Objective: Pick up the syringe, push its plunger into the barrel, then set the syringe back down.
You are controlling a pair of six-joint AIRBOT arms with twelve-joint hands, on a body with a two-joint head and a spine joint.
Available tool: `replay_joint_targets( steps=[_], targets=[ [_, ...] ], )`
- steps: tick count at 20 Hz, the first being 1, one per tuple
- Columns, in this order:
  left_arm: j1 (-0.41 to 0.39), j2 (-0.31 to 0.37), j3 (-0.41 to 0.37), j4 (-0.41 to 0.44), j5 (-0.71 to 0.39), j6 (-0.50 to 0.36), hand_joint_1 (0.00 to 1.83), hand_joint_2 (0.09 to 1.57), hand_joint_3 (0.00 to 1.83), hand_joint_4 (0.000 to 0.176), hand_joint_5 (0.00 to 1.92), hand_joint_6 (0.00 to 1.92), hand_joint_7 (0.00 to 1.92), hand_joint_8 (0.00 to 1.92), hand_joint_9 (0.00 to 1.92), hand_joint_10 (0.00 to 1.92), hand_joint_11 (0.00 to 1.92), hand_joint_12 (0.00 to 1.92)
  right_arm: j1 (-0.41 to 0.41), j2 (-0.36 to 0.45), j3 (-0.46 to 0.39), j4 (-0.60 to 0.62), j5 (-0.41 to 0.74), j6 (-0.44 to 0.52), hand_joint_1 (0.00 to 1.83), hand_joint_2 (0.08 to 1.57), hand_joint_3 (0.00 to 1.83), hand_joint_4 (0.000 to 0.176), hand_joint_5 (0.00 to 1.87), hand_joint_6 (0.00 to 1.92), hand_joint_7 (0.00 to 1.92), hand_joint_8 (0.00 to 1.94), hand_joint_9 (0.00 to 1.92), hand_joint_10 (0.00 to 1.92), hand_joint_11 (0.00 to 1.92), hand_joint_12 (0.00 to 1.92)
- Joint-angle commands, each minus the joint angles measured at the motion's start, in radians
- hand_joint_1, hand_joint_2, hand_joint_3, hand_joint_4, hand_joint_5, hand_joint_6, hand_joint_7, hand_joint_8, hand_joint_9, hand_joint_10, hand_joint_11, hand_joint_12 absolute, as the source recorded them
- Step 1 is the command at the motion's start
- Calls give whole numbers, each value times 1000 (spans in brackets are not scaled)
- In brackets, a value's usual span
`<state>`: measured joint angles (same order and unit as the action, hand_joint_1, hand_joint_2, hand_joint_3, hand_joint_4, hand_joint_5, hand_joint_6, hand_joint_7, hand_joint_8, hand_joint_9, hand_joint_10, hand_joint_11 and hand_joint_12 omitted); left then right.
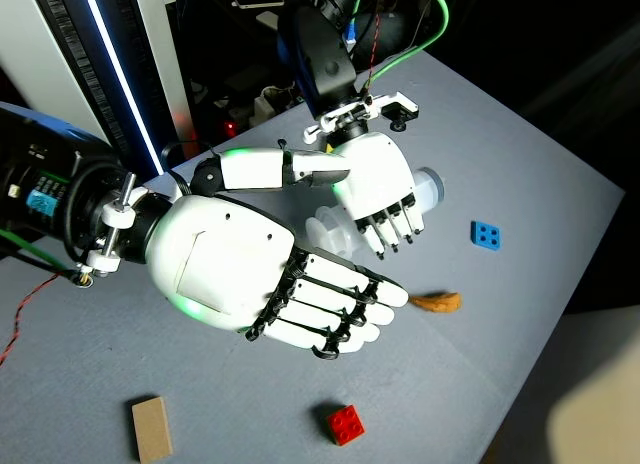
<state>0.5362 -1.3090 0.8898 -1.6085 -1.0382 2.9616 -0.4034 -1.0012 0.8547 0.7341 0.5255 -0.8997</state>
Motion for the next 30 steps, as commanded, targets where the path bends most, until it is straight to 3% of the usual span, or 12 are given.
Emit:
replay_joint_targets(
  steps=[1,4,8,13,15,16,17,19,20,22,26,30],
  targets=[
    [-9,-9,8,97,-39,17,1470,1228,0,0,684,1293,648,1270,740,1367,587,1800,9,4,-1,-42,103,7,59,1077,0,0,90,3,94,3,106,4,0,368],
    [-14,-27,28,97,-22,17,1469,1231,0,0,691,1289,636,1289,732,1373,575,1805,4,5,-1,-42,122,-89,71,1076,0,0,97,3,101,2,99,0,0,348],
    [-20,-48,45,97,-22,17,1480,1163,3,0,876,1056,767,1155,839,1245,694,1730,-24,6,-8,-47,120,-240,59,1081,1,0,82,1,91,1,108,4,0,363],
    [-25,-50,55,97,-22,17,1473,1192,1,0,782,1171,717,1237,781,1324,675,1763,-25,7,-21,-50,138,-251,54,1085,1,0,87,1,87,1,103,0,0,361],
    [-28,-50,55,97,-22,19,1348,1208,1,0,762,1245,751,1276,760,1464,577,1401,-27,7,-23,-51,141,-251,47,1088,2,0,83,0,87,1,100,0,0,360],
    [-30,-50,55,97,-20,20,1183,1239,0,0,747,1346,736,1337,658,1065,509,1389,-28,7,-23,-53,142,-251,66,1086,1,0,89,3,92,2,103,2,0,362],
    [-33,-51,55,97,-18,21,1097,1252,1,0,721,1365,714,713,649,735,415,1329,-30,7,-24,-55,146,-251,64,1087,1,0,91,3,94,2,106,2,0,374],
    [-36,-52,54,97,-18,21,954,1318,4,0,617,1521,757,154,642,356,246,1267,-31,6,-24,-57,153,-251,54,1086,0,0,89,0,89,0,100,0,0,386],
    [-37,-52,54,97,-18,21,704,1348,4,0,478,794,691,50,598,197,142,1202,-31,6,-24,-57,153,-251,47,1085,0,0,94,2,95,3,102,2,0,384],
    [-37,-52,52,97,-18,21,548,1320,0,0,549,179,596,3,536,45,38,1094,-31,6,-24,-58,156,-251,55,1084,0,0,91,2,91,3,98,3,0,370],
    [-35,-52,49,97,-18,21,333,1202,0,0,397,2,364,2,313,1,0,724,-31,5,-24,-58,160,-251,58,1089,1,0,75,4,77,2,90,4,0,335],
    [-36,-52,42,97,-18,22,208,1024,0,0,69,1,52,3,22,1,0,81,-32,5,-24,-58,163,-251,63,1084,0,0,91,4,88,3,92,3,0,379]
  ],
)
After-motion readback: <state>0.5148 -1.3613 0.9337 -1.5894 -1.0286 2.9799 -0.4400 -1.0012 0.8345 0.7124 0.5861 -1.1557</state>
